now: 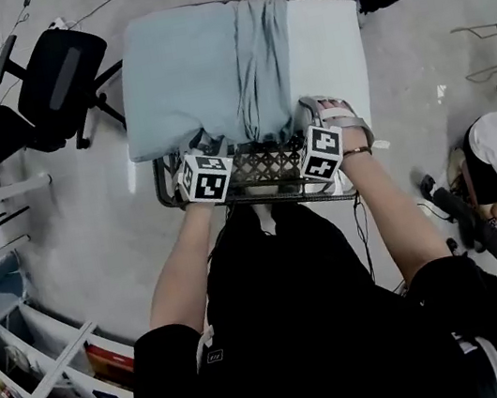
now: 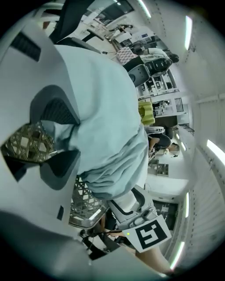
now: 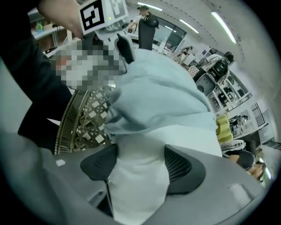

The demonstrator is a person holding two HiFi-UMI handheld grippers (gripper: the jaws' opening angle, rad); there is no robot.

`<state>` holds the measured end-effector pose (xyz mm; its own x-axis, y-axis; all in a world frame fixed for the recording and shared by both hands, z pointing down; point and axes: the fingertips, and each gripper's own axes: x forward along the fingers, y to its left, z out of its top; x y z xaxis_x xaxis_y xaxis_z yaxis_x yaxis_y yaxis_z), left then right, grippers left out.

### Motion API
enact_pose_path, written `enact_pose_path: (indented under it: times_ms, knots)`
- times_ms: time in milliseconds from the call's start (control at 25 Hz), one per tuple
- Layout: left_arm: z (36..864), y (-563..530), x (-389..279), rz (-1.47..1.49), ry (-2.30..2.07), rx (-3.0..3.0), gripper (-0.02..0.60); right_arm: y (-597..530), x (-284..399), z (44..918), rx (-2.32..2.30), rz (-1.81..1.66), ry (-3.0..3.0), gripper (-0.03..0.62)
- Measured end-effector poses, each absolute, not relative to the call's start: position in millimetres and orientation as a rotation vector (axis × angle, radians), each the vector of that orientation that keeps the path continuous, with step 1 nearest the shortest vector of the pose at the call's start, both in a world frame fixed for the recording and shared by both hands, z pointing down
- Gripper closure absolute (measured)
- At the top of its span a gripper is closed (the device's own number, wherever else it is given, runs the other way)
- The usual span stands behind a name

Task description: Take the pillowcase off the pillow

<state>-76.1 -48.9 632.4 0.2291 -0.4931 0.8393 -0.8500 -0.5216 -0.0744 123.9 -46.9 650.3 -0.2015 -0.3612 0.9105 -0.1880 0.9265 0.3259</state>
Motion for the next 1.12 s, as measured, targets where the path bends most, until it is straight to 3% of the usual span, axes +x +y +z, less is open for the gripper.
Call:
enact_pose_path:
  times_ms: [40, 120, 200, 480, 680, 800, 1120]
  knots:
    - [635.6, -52.6, -80.8, 1.253, -1.236, 2.122, 0.431, -49.7, 123.1, 657.8, 0.416, -0.163, -1.755, 0.244]
    - [635.1, -57.2, -92.5, 1.302, -1.224, 2.153, 0.538, -54.2, 124.5, 662.8, 0.443, -0.169, -1.713, 0.315]
    - [629.9, -57.8, -107.0, 1.275, -1.201, 2.160, 0.572, -56.1, 129.9, 659.2, 0.472, -0.165, -1.698, 0.371]
    - [621.6, -50.6, -159.5, 1.021, -1.108, 2.131, 0.574, -42.5, 137.8, 647.4, 0.548, -0.029, -1.705, 0.432]
    - [581.1, -70.3, -159.1, 0.964, -1.072, 2.260, 0.557, -28.3, 122.0, 631.5, 0.582, 0.141, -1.709, 0.379]
    - [546.7, -108.3, -154.6, 0.930, -1.090, 2.371, 0.554, -34.2, 123.2, 609.5, 0.630, 0.215, -1.724, 0.380]
    - [529.9, -225.0, -100.4, 1.015, -0.968, 2.484, 0.442, -135.0, 154.2, 569.2, 0.804, 0.204, -1.752, 0.382]
